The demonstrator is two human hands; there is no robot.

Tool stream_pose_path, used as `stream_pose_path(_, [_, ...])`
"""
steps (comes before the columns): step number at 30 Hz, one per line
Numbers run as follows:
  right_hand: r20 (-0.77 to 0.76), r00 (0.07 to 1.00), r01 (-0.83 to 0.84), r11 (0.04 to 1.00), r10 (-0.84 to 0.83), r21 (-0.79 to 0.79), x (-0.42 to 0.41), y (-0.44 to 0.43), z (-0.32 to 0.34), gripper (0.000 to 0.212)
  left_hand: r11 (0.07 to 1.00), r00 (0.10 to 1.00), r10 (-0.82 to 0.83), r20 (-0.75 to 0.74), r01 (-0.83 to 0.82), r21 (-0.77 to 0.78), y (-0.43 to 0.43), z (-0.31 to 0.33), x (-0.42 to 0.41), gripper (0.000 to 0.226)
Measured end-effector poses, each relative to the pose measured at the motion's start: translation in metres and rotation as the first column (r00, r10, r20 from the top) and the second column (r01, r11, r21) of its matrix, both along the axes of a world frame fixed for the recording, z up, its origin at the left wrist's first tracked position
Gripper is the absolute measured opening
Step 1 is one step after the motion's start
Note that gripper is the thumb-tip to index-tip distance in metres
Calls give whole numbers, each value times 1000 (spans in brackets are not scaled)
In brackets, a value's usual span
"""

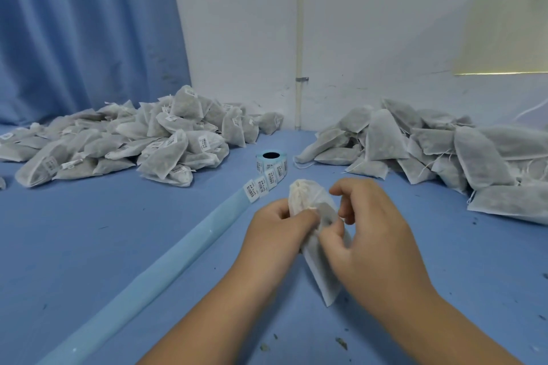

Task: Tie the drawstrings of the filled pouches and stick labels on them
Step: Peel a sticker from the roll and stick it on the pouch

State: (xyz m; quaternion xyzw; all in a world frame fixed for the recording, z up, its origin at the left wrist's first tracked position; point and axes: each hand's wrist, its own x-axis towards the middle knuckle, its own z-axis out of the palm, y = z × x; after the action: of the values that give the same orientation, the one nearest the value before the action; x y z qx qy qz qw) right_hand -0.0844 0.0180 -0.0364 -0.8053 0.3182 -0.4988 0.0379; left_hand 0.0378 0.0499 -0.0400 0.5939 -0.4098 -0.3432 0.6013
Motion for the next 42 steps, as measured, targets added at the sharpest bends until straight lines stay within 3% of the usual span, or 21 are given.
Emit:
stream_pose_path(7, [-13, 999, -33, 999, 33, -18, 1, -3, -4, 38, 987, 986, -158, -43, 157, -25, 4, 1, -5, 27])
stream_pose_path(12, [-15, 1000, -15, 999, 14, -28, -4, -5, -5, 39, 966, 951, -260, -165, 253, -60, 6, 1, -3, 34])
stream_pose_path(15, [35, 999, -16, 1000, 16, 2, -7, -7, -3, 35, 964, 953, -261, -152, 248, -95, 8, 4, -3, 16])
stream_pose_path(20, [158, 985, -83, 987, 61, 136, -11, -8, -2, 42, 977, 966, -213, -145, 206, -63, 8, 2, -2, 22])
stream_pose_path(26, [260, 962, -149, 956, 82, 251, -16, -14, 1, 42, 979, 939, -200, -278, 180, -95, 10, 7, -2, 32])
stream_pose_path(31, [193, 975, -151, 963, 108, 224, -17, -15, 0, 40, 970, 931, -242, -272, 237, -52, 9, 8, -1, 25])
stream_pose_path(34, [127, 984, -149, 972, 126, 184, -15, -14, -3, 42, 943, 914, -328, -238, 333, -20, 11, 7, -3, 42])
stream_pose_path(37, [102, 983, -171, 968, 155, 181, -14, -14, -6, 45, 955, 919, -281, -276, 297, 20, 11, 7, -4, 38])
stream_pose_path(42, [19, 974, -227, 955, 228, 189, -16, -10, -4, 43, 964, 962, -221, -161, 240, 111, 10, 8, 3, 43])
